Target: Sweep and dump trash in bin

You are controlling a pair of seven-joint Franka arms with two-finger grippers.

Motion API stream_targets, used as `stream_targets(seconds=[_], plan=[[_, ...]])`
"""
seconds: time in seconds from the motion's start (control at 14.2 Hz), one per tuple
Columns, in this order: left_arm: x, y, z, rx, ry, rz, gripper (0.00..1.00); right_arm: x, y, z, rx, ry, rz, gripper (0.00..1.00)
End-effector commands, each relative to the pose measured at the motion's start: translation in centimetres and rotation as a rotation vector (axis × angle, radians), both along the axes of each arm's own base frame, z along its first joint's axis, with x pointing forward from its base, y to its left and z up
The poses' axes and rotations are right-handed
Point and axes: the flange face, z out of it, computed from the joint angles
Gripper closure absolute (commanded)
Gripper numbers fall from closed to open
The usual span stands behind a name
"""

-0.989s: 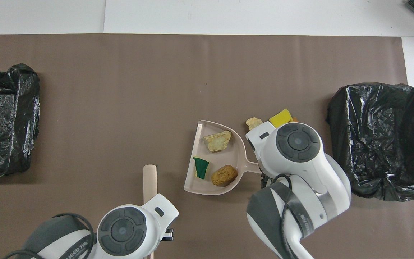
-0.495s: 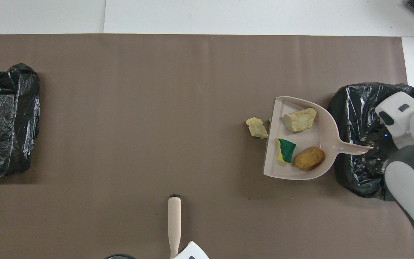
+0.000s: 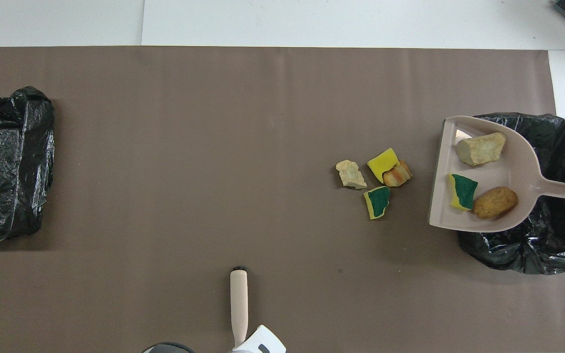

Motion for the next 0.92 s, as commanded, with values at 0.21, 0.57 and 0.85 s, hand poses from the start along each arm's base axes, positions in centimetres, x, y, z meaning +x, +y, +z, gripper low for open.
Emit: stream_targets(seconds=[0.21, 0.57, 0.85], plan=[[5.5, -1.7, 1.3, -0.045, 0.02, 0.052, 0.08, 0.3, -6.8, 1.8, -0.208, -0.027, 0.106, 1.0], [14.0, -3.4, 7.2, -0.026, -0.123, -0.007, 0.0, 1.2, -9.1, -1.1, -0.334, -0.053, 0.245, 1.0], [22.5, 1.0, 16.4, -0.055, -0.194, -0.105, 0.0, 2.9, -6.6, -1.5, -0.431, -0.035, 0.345, 1.0]])
